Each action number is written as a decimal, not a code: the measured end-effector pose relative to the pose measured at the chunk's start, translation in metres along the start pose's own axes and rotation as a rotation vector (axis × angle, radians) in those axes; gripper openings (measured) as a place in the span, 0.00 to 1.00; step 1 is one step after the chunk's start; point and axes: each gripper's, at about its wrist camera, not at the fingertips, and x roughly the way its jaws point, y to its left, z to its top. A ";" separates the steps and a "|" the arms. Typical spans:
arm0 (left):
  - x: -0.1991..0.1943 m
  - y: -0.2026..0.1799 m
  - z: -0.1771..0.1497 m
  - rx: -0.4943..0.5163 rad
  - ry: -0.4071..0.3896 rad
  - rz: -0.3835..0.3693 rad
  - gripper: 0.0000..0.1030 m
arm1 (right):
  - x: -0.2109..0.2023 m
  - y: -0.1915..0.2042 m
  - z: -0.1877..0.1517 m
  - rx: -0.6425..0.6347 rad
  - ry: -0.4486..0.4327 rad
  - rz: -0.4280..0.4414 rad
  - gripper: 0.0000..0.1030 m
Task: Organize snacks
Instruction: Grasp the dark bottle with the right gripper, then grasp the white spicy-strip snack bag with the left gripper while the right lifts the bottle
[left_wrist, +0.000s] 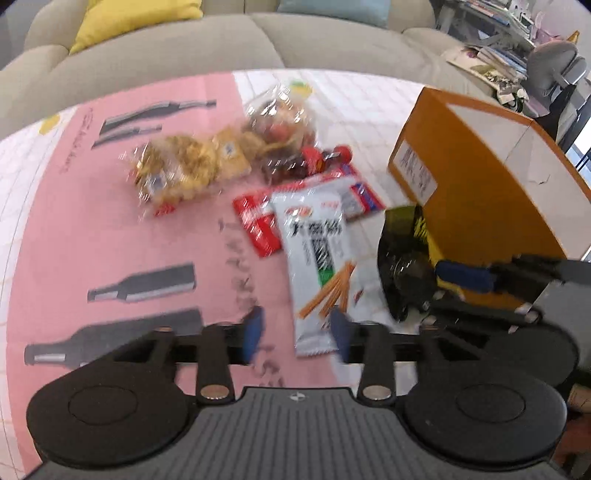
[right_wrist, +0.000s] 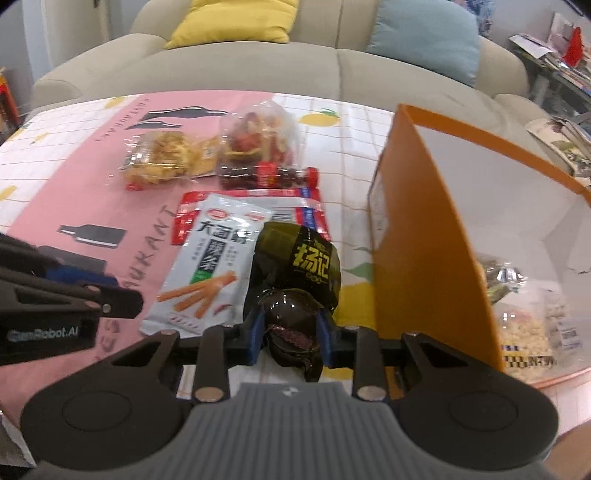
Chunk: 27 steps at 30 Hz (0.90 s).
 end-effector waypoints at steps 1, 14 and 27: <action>0.002 -0.005 0.003 0.008 -0.004 0.010 0.54 | 0.001 0.000 0.000 -0.001 0.002 -0.014 0.28; 0.049 -0.027 0.021 -0.058 0.046 0.030 0.75 | 0.009 0.008 -0.004 -0.057 -0.020 -0.051 0.42; 0.043 -0.012 0.013 -0.051 0.042 0.051 0.54 | 0.013 0.020 -0.006 -0.122 -0.075 -0.053 0.58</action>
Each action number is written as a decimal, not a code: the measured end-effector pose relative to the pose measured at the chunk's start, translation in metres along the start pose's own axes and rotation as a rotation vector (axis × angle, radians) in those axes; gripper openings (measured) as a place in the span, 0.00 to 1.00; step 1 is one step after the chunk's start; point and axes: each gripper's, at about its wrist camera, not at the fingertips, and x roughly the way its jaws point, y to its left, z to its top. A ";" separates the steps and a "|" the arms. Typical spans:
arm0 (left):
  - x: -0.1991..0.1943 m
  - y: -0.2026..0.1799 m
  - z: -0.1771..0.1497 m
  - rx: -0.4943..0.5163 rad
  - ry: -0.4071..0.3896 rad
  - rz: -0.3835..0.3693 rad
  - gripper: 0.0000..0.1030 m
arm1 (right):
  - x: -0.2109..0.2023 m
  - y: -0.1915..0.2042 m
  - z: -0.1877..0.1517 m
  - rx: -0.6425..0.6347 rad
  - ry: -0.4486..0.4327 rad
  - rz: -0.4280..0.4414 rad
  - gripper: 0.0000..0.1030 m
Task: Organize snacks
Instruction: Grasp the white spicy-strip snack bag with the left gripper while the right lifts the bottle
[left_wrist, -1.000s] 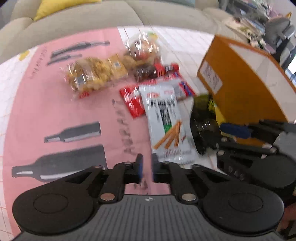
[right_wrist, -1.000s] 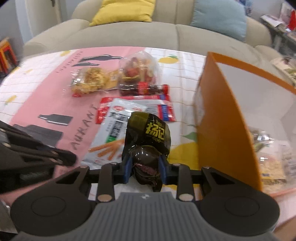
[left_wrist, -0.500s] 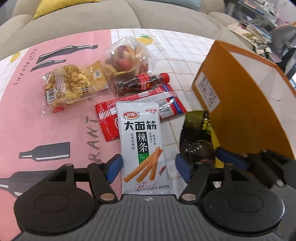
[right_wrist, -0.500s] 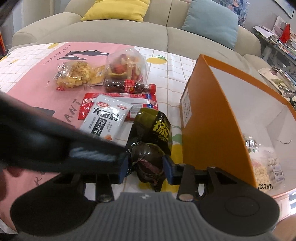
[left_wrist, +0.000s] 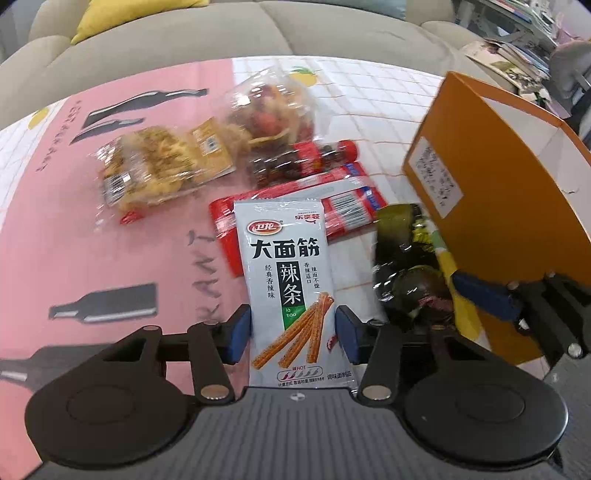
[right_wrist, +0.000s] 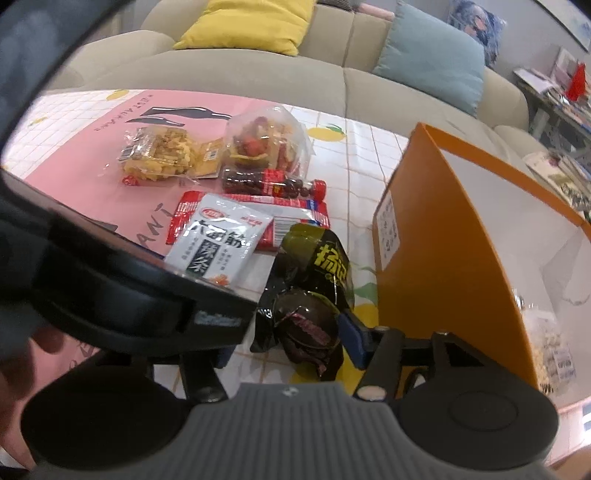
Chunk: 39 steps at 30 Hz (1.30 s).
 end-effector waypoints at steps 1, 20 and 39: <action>-0.001 0.002 -0.001 0.000 0.004 0.009 0.54 | 0.000 0.003 -0.001 -0.023 -0.008 -0.011 0.60; 0.000 0.016 -0.001 -0.046 -0.012 0.072 0.73 | 0.008 0.004 -0.004 -0.013 0.028 -0.003 0.55; -0.015 0.018 -0.007 -0.052 -0.087 0.088 0.54 | 0.002 0.001 -0.002 -0.001 0.019 0.020 0.47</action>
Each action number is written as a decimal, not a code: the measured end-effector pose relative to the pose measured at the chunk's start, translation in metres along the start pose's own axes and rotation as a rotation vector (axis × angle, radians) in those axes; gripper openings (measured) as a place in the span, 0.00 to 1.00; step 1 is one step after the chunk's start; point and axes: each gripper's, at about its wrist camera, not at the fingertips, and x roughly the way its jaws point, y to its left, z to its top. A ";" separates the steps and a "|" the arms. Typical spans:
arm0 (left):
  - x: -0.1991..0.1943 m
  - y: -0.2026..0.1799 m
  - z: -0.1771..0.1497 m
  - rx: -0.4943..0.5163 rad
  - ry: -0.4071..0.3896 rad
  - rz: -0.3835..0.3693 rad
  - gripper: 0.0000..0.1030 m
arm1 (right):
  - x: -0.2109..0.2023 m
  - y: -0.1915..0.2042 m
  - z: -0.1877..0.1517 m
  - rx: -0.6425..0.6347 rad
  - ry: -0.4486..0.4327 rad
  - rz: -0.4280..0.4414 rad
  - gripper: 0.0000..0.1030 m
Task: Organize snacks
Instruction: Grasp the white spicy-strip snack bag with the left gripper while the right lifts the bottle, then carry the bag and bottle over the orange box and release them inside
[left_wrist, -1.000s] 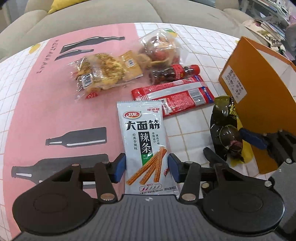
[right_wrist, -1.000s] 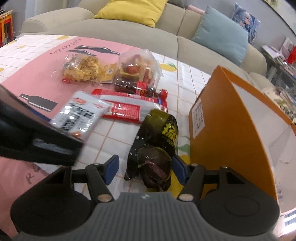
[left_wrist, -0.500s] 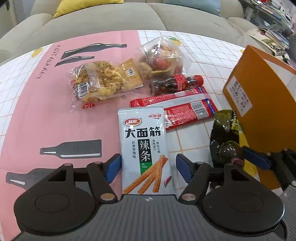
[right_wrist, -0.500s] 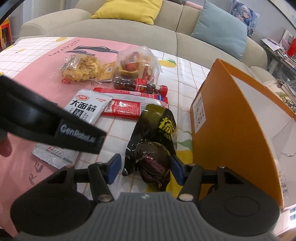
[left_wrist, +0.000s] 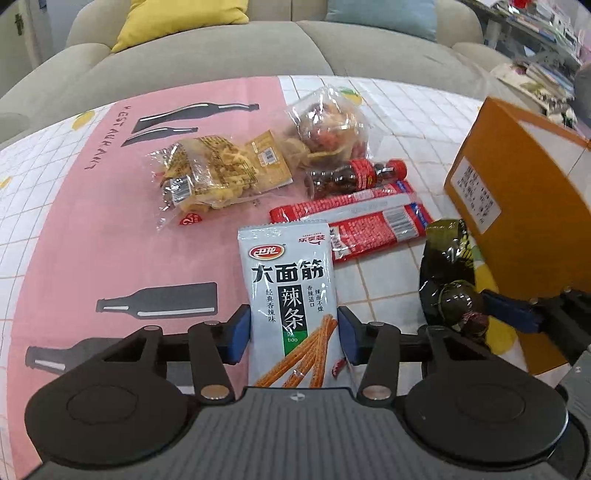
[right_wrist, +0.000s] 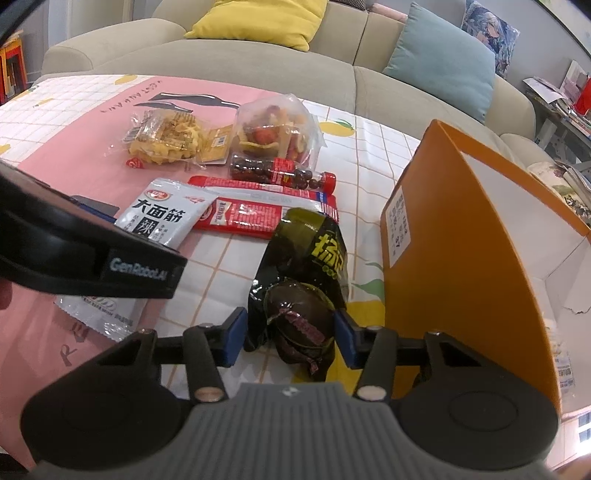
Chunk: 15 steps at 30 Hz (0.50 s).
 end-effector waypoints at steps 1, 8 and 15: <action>-0.003 0.000 0.000 -0.003 -0.007 -0.002 0.54 | -0.002 -0.001 0.001 0.007 -0.004 0.007 0.46; -0.039 0.001 0.006 -0.031 -0.059 -0.032 0.54 | -0.028 -0.008 0.007 0.041 -0.062 0.033 0.46; -0.080 -0.006 0.018 -0.052 -0.131 -0.055 0.54 | -0.072 -0.027 0.021 0.147 -0.160 0.097 0.46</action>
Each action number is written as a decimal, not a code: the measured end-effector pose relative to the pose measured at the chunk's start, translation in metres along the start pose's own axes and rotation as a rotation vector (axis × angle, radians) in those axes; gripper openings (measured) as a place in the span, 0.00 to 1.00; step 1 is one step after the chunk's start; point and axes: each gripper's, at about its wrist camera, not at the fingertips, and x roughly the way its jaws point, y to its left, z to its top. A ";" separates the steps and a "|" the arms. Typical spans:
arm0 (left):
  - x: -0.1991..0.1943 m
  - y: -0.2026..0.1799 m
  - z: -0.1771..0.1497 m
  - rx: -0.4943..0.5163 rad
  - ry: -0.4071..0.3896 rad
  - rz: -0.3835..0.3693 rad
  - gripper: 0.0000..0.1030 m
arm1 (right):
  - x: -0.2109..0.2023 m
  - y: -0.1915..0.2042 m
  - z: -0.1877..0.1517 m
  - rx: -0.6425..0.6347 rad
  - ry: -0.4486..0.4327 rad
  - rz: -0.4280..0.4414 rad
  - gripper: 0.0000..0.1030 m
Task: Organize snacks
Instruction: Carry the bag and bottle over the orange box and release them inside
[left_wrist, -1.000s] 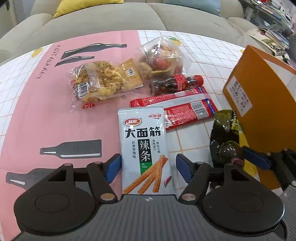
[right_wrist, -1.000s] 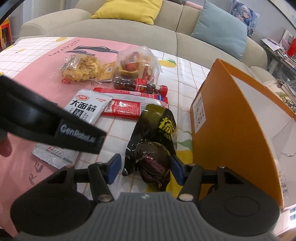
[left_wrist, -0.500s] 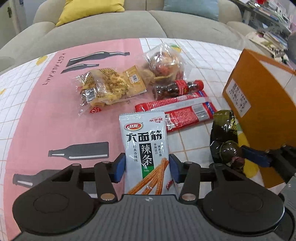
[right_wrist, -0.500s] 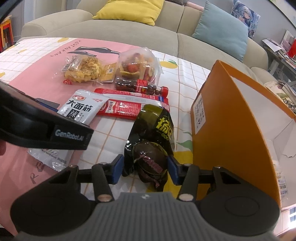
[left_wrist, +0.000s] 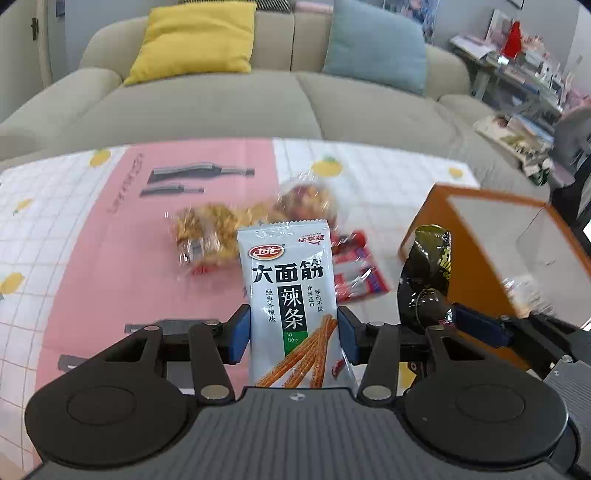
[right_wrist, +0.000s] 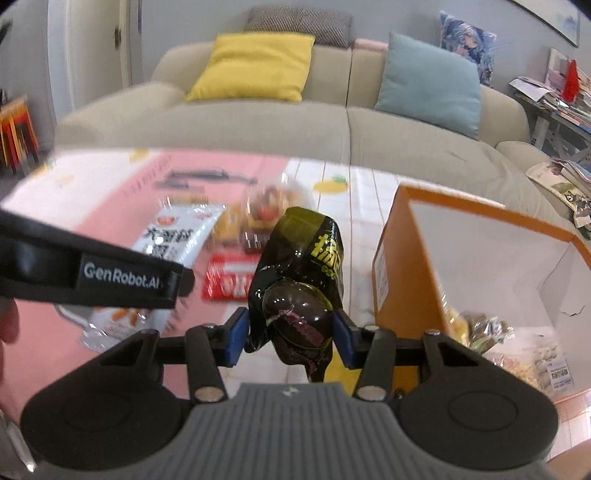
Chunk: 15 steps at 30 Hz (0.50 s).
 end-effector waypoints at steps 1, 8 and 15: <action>-0.005 -0.002 0.003 0.000 -0.009 -0.007 0.54 | -0.006 -0.003 0.003 0.017 -0.007 0.006 0.46; -0.038 -0.022 0.019 0.005 -0.063 -0.042 0.54 | -0.049 -0.031 0.019 0.127 -0.072 0.006 0.46; -0.058 -0.055 0.039 0.041 -0.093 -0.113 0.54 | -0.082 -0.080 0.031 0.170 -0.097 -0.028 0.47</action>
